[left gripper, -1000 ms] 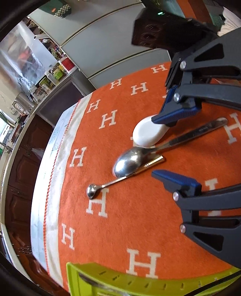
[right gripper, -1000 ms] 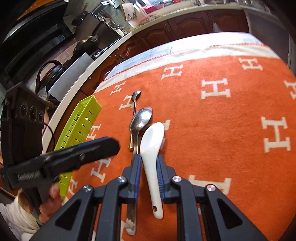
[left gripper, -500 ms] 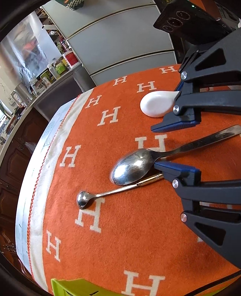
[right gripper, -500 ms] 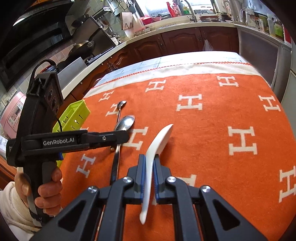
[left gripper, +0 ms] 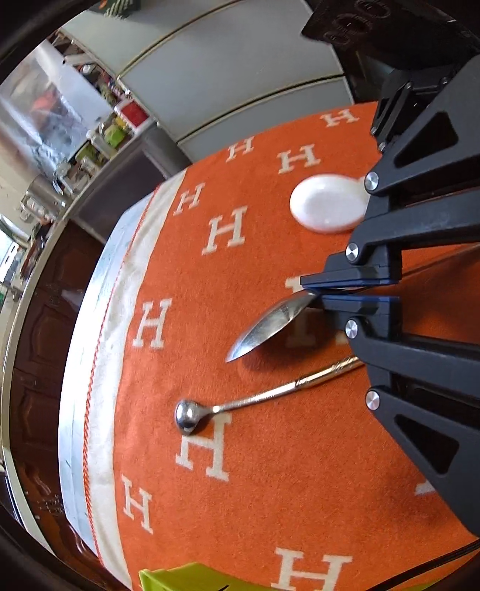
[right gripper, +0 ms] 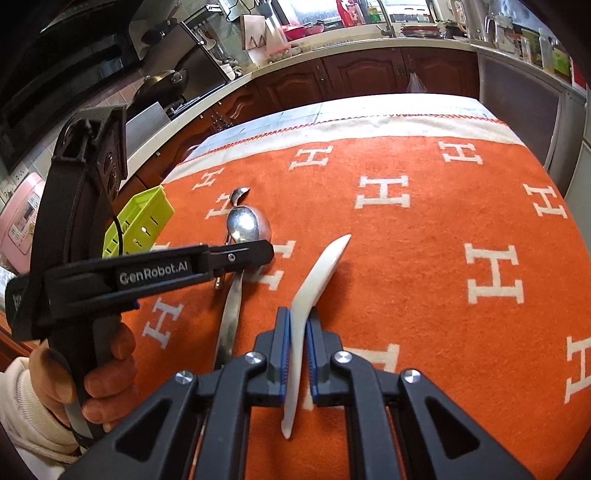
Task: Organize utensils
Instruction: 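Grasp the steel spoon with the left tool while the right tool lifts the white spoon, then carry both spoons into the green tray and open both tools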
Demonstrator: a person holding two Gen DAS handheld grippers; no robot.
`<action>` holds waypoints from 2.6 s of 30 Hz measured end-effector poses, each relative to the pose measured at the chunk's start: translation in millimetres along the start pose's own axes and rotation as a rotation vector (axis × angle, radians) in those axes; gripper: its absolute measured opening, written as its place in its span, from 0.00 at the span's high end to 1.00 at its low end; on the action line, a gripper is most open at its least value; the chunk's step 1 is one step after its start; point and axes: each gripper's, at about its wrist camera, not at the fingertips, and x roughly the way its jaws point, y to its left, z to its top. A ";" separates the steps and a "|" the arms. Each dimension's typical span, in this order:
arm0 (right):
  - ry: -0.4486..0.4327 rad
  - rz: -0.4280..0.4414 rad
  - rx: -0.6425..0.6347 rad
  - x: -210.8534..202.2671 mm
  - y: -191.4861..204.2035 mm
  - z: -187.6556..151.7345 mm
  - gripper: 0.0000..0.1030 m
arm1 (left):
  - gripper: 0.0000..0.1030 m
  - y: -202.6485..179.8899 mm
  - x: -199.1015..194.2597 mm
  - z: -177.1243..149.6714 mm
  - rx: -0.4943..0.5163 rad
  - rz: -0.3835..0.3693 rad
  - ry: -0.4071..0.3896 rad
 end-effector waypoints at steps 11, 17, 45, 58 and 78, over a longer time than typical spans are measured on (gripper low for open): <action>0.002 0.079 -0.048 -10.3 32.9 -1.4 0.93 | 0.99 -19.2 -77.0 -8.6 0.103 -0.063 -0.110; 0.015 0.150 -0.130 -14.2 70.2 -2.9 0.93 | 0.99 -3.9 -130.2 -13.3 0.100 -0.032 -0.179; 0.186 0.409 -0.197 77.2 230.8 18.0 0.92 | 0.99 139.2 -213.1 -28.2 0.059 0.427 -0.097; 0.108 0.293 -0.124 101.2 211.8 58.8 0.93 | 0.98 156.5 -184.3 -30.6 0.017 0.324 -0.090; 0.072 0.218 -0.071 86.4 193.9 78.0 0.92 | 0.75 151.5 -160.8 -32.7 -0.009 0.288 -0.036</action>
